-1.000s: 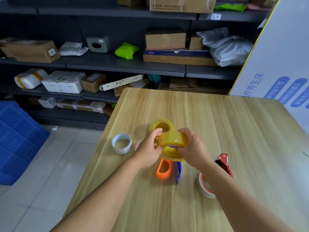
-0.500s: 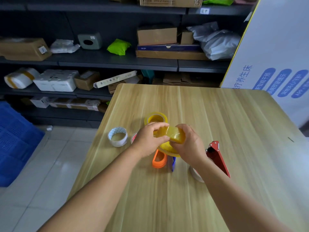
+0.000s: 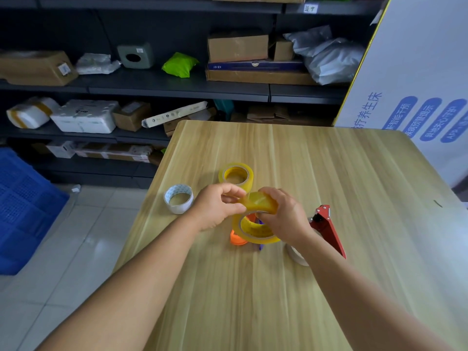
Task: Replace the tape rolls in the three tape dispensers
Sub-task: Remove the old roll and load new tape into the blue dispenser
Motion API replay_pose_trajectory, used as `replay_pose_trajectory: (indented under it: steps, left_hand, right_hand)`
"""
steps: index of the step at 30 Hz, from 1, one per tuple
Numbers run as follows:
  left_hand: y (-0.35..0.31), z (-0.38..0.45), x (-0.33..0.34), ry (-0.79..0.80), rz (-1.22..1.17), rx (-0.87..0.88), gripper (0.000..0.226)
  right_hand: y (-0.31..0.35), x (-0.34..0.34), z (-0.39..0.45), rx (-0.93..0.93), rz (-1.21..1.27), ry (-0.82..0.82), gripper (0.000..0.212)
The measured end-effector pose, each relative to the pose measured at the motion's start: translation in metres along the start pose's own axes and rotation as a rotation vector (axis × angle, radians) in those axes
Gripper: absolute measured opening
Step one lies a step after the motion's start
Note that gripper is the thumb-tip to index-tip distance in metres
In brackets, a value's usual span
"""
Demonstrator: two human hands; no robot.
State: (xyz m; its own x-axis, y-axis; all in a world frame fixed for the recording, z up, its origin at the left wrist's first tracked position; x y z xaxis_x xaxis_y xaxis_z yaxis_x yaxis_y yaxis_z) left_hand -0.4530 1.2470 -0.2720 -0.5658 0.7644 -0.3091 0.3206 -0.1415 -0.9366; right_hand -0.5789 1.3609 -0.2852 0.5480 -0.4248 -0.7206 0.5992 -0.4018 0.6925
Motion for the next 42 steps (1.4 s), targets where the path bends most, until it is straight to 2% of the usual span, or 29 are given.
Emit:
replay_pose_trajectory:
  steps: [5, 8, 14, 21, 25, 30, 37, 42]
  left_hand:
    - [0.013, -0.002, -0.005, -0.044, -0.05, -0.08, 0.015]
    - [0.023, -0.003, -0.003, -0.082, -0.182, -0.173, 0.01]
    - [0.031, -0.004, 0.001, -0.166, -0.186, -0.352, 0.031]
    - [0.03, 0.002, 0.002, -0.248, -0.205, -0.371, 0.024]
    - [0.031, 0.007, 0.008, -0.235, -0.179, -0.395, 0.025]
    - [0.036, 0.01, 0.008, -0.28, -0.227, -0.42, 0.01]
    - [0.046, 0.01, 0.011, -0.201, -0.269, -0.543, 0.012]
    - [0.053, 0.012, 0.016, -0.108, -0.126, -0.569, 0.021]
  right_hand:
    - [0.001, 0.001, -0.002, 0.002, 0.006, -0.003, 0.054]
    - [0.003, -0.001, -0.002, 0.008, 0.015, -0.057, 0.051]
    - [0.01, 0.0, -0.004, -0.017, -0.084, -0.073, 0.052]
    - [0.02, 0.005, -0.009, -0.092, -0.166, -0.071, 0.055]
    - [0.021, 0.01, -0.011, -0.117, -0.204, -0.045, 0.055]
    - [0.018, 0.011, -0.011, -0.126, -0.194, -0.024, 0.054]
    - [0.012, 0.008, -0.013, -0.121, -0.128, 0.004, 0.056]
    - [0.01, 0.01, -0.011, -0.128, -0.11, 0.029, 0.054]
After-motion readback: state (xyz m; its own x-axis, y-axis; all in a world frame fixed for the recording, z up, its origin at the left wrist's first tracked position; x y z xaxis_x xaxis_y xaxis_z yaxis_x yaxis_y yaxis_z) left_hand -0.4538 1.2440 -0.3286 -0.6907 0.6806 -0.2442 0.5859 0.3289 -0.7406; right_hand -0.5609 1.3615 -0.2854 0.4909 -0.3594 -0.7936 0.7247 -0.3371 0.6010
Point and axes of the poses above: each hand's wrist, its own z-axis towards the middle knuckle, its own x-axis out of the palm, y = z × x, the point moved 6 cm from there along z, towards the middle knuckle, and after that the axes turned 4 degrees about -z, right-handed, at the moved point
